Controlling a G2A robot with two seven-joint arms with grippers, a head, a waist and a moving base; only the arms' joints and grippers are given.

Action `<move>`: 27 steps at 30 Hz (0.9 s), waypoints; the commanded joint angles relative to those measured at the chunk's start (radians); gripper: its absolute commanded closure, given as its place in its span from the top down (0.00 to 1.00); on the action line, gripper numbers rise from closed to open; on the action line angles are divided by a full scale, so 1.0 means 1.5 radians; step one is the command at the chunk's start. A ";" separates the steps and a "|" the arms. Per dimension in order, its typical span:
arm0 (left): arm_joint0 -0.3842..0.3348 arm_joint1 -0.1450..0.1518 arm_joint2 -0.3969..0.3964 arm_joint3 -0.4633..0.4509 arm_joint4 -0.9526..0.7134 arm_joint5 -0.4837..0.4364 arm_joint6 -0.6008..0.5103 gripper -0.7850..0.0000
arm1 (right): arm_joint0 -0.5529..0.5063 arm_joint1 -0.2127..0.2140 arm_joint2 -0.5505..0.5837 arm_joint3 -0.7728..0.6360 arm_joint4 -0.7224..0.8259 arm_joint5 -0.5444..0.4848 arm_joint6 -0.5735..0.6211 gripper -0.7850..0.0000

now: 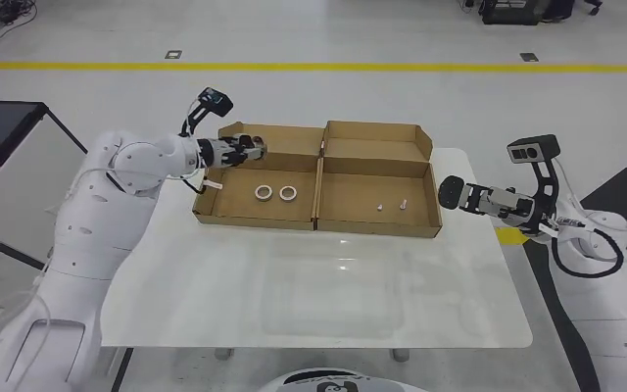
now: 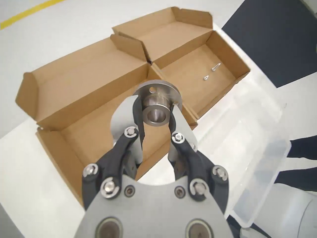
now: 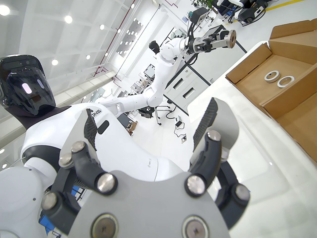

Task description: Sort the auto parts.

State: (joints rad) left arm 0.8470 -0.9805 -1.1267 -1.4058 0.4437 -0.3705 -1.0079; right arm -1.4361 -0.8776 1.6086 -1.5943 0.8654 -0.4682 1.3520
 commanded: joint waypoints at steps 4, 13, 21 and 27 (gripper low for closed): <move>-0.002 0.000 0.020 0.039 0.044 -0.021 -0.009 0.00 | 0.000 0.000 0.000 0.000 0.000 0.000 0.000 1.00; -0.051 -0.015 0.087 0.129 0.101 -0.045 -0.021 0.00 | 0.000 0.000 0.000 0.000 0.000 0.000 0.000 1.00; -0.109 -0.036 0.149 0.229 0.148 -0.084 -0.021 0.00 | 0.000 0.000 0.000 0.000 0.000 0.000 0.000 1.00; -0.135 -0.050 0.187 0.298 0.167 -0.113 -0.020 0.00 | 0.000 0.000 0.000 0.000 0.000 0.000 0.000 1.00</move>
State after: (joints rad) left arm 0.6507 -1.0517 -0.8565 -0.9761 0.6901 -0.5314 -1.0405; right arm -1.4361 -0.8776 1.6086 -1.5943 0.8654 -0.4682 1.3520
